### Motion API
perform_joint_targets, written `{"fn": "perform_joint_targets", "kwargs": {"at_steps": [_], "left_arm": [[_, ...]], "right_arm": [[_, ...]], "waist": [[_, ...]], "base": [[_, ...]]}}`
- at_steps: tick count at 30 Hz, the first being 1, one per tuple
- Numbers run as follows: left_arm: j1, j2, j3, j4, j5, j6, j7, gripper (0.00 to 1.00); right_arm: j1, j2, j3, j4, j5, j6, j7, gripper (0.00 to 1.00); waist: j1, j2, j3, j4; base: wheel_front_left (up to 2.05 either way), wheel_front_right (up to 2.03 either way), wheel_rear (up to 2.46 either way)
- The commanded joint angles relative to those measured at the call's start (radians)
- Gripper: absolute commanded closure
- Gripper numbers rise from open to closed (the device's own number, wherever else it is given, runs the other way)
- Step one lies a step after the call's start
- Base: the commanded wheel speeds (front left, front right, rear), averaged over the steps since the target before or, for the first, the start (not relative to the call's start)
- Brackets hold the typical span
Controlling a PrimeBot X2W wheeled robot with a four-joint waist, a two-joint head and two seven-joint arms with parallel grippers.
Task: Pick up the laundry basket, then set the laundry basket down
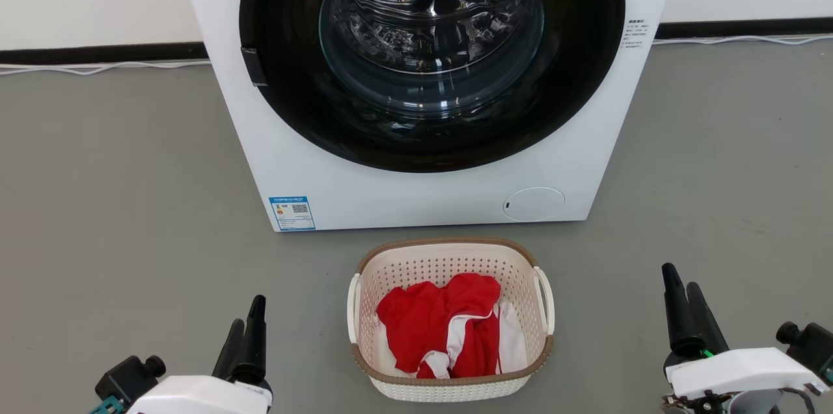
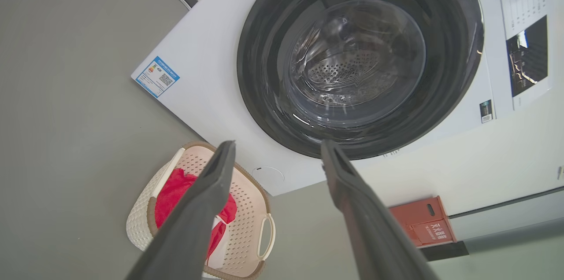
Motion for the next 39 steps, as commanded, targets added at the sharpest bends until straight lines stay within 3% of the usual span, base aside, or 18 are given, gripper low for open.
{"fn": "perform_joint_targets", "kwargs": {"at_steps": [1, 39], "left_arm": [[-0.039, 0.01, 0.009, -0.03, 0.037, 0.005, -0.014, 0.0], [-0.032, 0.014, -0.027, -0.017, 0.467, 0.019, -0.122, 0.0]], "right_arm": [[-0.017, -0.016, 0.012, -0.03, -0.049, 0.004, -0.019, 0.0], [-0.008, -0.019, -0.026, 0.012, -0.571, 0.006, -0.127, 0.0]], "waist": [[-0.0001, -0.0001, 0.0, -0.001], [-0.0001, -0.0001, 0.001, -0.009]], "base": [[0.0, 0.0, 0.0], [0.0, 0.0, 0.0]]}}
